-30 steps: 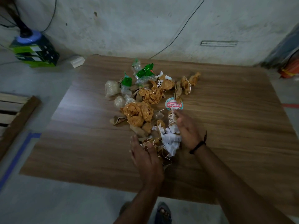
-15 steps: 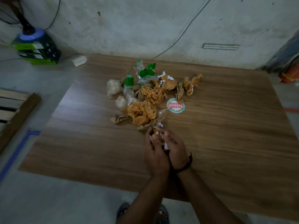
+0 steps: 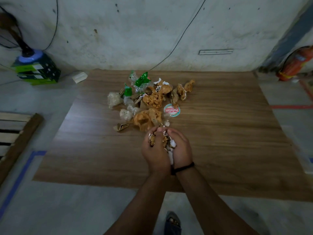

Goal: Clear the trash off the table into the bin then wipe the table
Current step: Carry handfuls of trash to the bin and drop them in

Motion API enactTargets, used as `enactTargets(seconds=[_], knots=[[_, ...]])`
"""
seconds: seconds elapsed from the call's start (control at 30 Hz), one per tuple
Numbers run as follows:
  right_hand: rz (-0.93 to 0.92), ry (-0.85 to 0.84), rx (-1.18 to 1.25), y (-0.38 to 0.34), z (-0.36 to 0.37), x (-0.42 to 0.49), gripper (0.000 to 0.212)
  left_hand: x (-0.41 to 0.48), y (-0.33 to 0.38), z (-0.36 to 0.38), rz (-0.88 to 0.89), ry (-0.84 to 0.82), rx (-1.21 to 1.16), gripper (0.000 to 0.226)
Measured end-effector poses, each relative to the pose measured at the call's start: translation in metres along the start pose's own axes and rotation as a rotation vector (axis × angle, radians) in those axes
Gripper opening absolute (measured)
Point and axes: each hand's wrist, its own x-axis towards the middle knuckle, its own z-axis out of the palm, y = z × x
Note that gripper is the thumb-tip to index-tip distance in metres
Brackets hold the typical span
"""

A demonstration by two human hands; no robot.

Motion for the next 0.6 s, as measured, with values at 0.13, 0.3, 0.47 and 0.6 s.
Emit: enactTargets(seconds=[0.13,0.3,0.47,0.6], knots=[[-0.07,0.039,0.032,-0.025,0.003,-0.025,0.012,-0.03,0.022,0.01,0.0,-0.097,-0.027,0.011],[-0.185,0.177,0.043,-0.059,-0.021,-0.075,0.008,-0.086,0.021,0.019,0.005,-0.296,-0.05,0.008],[-0.314,0.361,0.058,-0.094,-0.067,-0.147,0.017,-0.163,-0.003,0.027,-0.075,-0.526,-0.082,0.018],[-0.449,0.552,0.033,-0.126,-0.132,-0.211,0.017,-0.247,-0.037,0.044,-0.175,-0.727,-0.03,0.021]])
